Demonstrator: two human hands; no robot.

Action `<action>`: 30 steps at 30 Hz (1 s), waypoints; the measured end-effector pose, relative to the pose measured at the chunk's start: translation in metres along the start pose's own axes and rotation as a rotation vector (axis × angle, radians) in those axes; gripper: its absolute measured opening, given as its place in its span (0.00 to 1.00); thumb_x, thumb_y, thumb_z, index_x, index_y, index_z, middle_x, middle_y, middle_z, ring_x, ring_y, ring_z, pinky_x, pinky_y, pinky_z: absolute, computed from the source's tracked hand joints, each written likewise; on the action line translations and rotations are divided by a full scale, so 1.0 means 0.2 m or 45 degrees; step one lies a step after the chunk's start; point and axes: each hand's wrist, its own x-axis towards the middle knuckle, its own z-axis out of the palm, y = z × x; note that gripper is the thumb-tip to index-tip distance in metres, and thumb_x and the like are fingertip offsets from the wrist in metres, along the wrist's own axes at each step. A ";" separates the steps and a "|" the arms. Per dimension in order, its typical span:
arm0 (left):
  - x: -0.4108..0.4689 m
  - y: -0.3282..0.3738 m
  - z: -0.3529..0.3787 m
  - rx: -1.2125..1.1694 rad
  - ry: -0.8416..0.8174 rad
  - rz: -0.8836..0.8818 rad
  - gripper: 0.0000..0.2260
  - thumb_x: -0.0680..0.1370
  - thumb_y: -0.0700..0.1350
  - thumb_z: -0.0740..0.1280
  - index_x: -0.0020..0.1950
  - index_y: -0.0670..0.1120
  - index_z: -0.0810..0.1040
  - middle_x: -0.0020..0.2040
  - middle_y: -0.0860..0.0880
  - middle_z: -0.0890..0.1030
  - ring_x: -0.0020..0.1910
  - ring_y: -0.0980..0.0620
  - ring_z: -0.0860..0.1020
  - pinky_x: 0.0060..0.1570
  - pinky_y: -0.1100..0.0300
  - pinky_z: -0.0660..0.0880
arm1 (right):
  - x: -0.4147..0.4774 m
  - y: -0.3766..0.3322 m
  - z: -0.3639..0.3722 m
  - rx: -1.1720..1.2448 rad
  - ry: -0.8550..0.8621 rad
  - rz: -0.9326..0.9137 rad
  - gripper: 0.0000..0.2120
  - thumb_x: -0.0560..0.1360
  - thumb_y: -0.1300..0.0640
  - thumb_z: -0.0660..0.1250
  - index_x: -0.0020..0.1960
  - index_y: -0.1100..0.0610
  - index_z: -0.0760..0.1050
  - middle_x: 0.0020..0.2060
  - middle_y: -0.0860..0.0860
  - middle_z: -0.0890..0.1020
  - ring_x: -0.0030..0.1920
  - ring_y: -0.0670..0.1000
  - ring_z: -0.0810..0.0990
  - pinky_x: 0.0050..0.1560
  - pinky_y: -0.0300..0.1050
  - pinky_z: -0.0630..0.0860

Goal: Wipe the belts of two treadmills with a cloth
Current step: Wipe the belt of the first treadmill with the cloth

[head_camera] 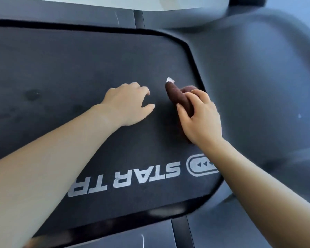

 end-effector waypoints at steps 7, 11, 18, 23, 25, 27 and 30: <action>0.08 -0.01 0.27 0.096 0.088 0.123 0.26 0.78 0.59 0.56 0.74 0.51 0.60 0.74 0.51 0.60 0.73 0.49 0.58 0.68 0.44 0.60 | -0.07 0.12 0.21 -0.337 0.054 0.000 0.21 0.74 0.43 0.62 0.65 0.47 0.73 0.71 0.49 0.67 0.67 0.58 0.66 0.55 0.59 0.66; 0.11 -0.07 0.36 0.079 0.135 0.140 0.27 0.77 0.60 0.52 0.75 0.55 0.56 0.77 0.51 0.53 0.75 0.51 0.50 0.72 0.43 0.48 | -0.01 0.12 0.26 -0.391 0.041 0.031 0.24 0.73 0.42 0.60 0.68 0.45 0.69 0.72 0.49 0.65 0.70 0.58 0.63 0.61 0.63 0.63; 0.11 -0.09 0.36 0.025 0.141 0.168 0.26 0.78 0.60 0.52 0.75 0.55 0.57 0.77 0.50 0.53 0.76 0.50 0.50 0.72 0.44 0.45 | -0.06 0.06 0.25 -0.383 0.010 0.170 0.24 0.75 0.42 0.59 0.70 0.43 0.65 0.74 0.47 0.60 0.70 0.57 0.60 0.60 0.58 0.61; 0.14 -0.15 0.35 0.024 0.156 0.209 0.29 0.77 0.60 0.54 0.76 0.50 0.55 0.77 0.51 0.54 0.76 0.51 0.51 0.73 0.46 0.48 | -0.12 0.02 0.27 -0.449 -0.010 0.173 0.26 0.74 0.40 0.57 0.71 0.44 0.63 0.74 0.49 0.60 0.68 0.59 0.60 0.57 0.57 0.63; 0.17 -0.17 0.34 0.040 0.155 0.169 0.31 0.77 0.61 0.53 0.76 0.48 0.54 0.77 0.50 0.54 0.76 0.51 0.51 0.73 0.45 0.48 | -0.06 0.02 0.29 -0.437 -0.005 0.206 0.25 0.75 0.41 0.57 0.71 0.43 0.63 0.74 0.49 0.60 0.70 0.60 0.59 0.60 0.58 0.60; 0.20 -0.18 0.34 0.067 0.160 0.127 0.30 0.77 0.61 0.52 0.77 0.49 0.53 0.77 0.50 0.52 0.76 0.51 0.50 0.72 0.45 0.47 | 0.00 0.02 0.33 -0.430 0.028 0.223 0.25 0.75 0.41 0.57 0.71 0.44 0.64 0.73 0.49 0.60 0.70 0.60 0.58 0.63 0.60 0.58; 0.20 -0.18 0.36 0.108 0.197 0.116 0.31 0.77 0.62 0.50 0.76 0.50 0.53 0.77 0.50 0.52 0.76 0.51 0.49 0.72 0.46 0.47 | 0.14 0.03 0.35 -0.419 0.045 0.240 0.25 0.75 0.41 0.56 0.71 0.44 0.64 0.73 0.50 0.60 0.70 0.60 0.58 0.64 0.61 0.57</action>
